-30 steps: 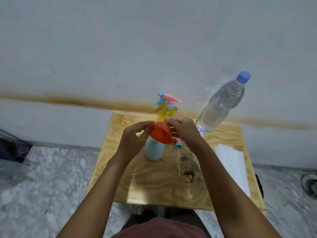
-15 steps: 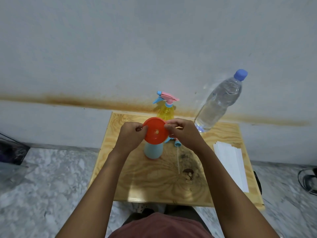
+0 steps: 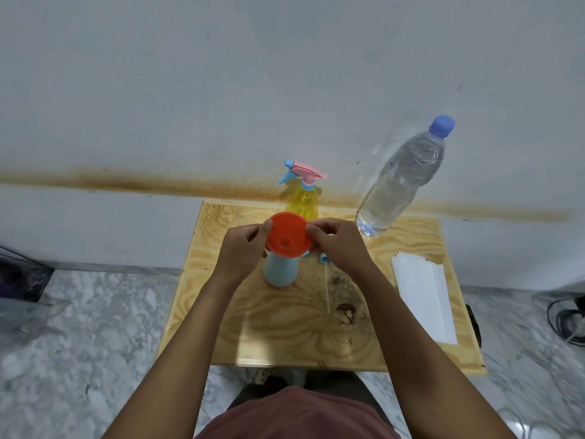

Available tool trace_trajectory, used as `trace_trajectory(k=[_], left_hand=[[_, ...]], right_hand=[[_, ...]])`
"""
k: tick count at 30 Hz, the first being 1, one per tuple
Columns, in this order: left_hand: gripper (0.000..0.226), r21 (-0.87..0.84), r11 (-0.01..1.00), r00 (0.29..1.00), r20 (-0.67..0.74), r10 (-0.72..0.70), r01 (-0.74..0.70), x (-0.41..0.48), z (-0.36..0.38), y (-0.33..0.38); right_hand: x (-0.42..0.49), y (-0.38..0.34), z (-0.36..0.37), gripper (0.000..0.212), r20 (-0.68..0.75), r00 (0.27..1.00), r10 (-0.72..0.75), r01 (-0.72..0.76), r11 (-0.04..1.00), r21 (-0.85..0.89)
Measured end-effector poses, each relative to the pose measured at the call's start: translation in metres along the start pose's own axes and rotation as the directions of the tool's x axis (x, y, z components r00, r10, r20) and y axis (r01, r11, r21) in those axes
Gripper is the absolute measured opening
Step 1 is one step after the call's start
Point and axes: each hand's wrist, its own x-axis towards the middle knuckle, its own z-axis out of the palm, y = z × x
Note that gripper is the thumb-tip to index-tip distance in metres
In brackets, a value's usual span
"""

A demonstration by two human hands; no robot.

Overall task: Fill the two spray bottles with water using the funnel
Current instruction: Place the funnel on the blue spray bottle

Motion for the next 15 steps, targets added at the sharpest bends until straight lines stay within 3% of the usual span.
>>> trace_trajectory(k=[3, 7, 10, 15], left_hand=[[0.051, -0.018, 0.998, 0.998, 0.013, -0.064, 0.064, 0.002, 0.004, -0.006], [0.028, -0.037, 0.996, 0.996, 0.004, -0.085, 0.085, 0.000, 0.009, -0.009], [0.033, -0.080, 0.996, 0.997, -0.063, -0.041, 0.036, -0.001, 0.011, -0.015], [0.027, 0.002, 0.998, 0.990, -0.122, 0.067, -0.067, -0.005, 0.017, -0.013]], right_hand=[[0.003, 0.007, 0.003, 0.017, 0.005, 0.999, 0.046, -0.046, 0.999, -0.005], [0.006, 0.014, 0.009, 0.022, 0.009, 0.994, 0.105, -0.106, 0.992, 0.071], [0.007, 0.016, 0.014, 0.017, -0.005, 0.994, 0.106, -0.105, 0.988, 0.114], [0.007, 0.017, 0.019, 0.019, -0.074, 0.996, 0.054, -0.052, 0.998, 0.033]])
